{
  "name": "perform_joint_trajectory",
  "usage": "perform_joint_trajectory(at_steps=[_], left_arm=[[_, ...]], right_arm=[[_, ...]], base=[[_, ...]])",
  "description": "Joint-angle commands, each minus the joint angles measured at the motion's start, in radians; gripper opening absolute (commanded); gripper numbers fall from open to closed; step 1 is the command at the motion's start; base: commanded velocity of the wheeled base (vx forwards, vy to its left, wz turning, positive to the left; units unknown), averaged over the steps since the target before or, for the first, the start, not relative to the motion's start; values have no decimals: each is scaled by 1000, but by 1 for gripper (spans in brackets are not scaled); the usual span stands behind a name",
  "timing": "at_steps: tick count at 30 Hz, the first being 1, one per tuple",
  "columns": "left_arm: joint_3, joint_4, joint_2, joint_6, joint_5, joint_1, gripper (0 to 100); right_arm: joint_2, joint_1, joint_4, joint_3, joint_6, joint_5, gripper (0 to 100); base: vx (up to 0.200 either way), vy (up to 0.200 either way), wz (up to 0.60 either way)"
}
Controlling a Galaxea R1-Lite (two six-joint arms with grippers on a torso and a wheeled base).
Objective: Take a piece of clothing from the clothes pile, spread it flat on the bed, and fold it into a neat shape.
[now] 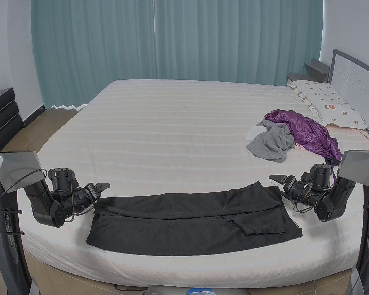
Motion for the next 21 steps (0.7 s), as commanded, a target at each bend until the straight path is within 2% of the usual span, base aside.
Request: perform_joint_trajectory(at_steps=[1,6,15,18,19,21], left_arm=[[-51,14,14,-45,-22,3,100],[21,11,-58,-65,-23,29,100],[89,9,-120,-65,-22,18,100],[101,9,-133,-68,-19,18,100],[135,9,-172,-82,-19,15,100],[158,9,-201,-84,-19,10,100]], right_arm=[[31,-24,10,-21,29,20,100],[3,-24,7,-3,76,13,100],[-110,-21,10,114,107,1,100],[-126,-15,10,126,107,-21,100],[-170,-10,11,152,105,-69,100],[-208,-1,11,189,105,-85,100]], base=[[0,0,0],[0,0,0],[0,0,0],[0,0,0],[0,0,0],[0,0,0]])
